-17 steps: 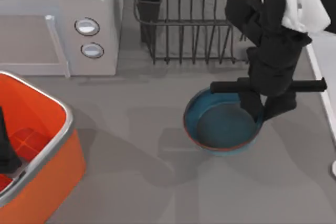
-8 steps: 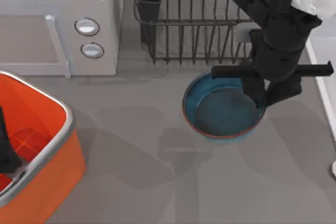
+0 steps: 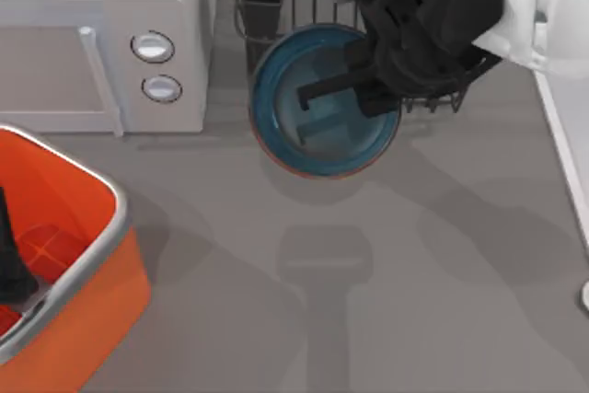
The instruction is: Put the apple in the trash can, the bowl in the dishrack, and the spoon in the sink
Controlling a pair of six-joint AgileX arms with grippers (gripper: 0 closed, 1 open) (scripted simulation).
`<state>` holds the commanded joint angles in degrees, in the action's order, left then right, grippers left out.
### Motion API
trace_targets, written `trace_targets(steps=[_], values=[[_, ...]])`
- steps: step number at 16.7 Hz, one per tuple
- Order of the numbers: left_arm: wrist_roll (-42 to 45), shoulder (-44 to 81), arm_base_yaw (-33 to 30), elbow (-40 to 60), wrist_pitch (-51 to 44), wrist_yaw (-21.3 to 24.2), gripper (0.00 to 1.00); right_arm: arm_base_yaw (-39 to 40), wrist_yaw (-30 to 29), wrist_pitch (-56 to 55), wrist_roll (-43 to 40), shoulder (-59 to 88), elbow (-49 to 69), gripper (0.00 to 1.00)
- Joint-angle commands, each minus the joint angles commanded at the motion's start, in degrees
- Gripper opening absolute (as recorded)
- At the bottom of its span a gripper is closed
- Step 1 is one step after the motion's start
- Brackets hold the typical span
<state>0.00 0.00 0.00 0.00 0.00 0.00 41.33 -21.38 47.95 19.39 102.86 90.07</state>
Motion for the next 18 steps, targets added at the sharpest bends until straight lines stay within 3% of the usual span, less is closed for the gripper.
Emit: trace_targets(steps=[7, 10, 13, 18], values=[[0.0, 0.0, 0.0, 0.0, 0.0, 0.0, 1.00, 12.2, -27.1, -33.3, -11.8, -12.4, -5.2, 0.00], [0.0, 0.0, 0.0, 0.0, 0.0, 0.0, 1.00, 16.1, -35.7, -42.6, -15.7, -17.4, -6.8, 0.00], [0.0, 0.0, 0.0, 0.0, 0.0, 0.0, 1.00, 18.1, -39.3, -46.5, -17.5, -20.2, -7.7, 0.00], [0.0, 0.0, 0.0, 0.0, 0.0, 0.0, 1.00, 17.8, -39.3, -46.6, -17.5, -20.0, -7.4, 0.00]])
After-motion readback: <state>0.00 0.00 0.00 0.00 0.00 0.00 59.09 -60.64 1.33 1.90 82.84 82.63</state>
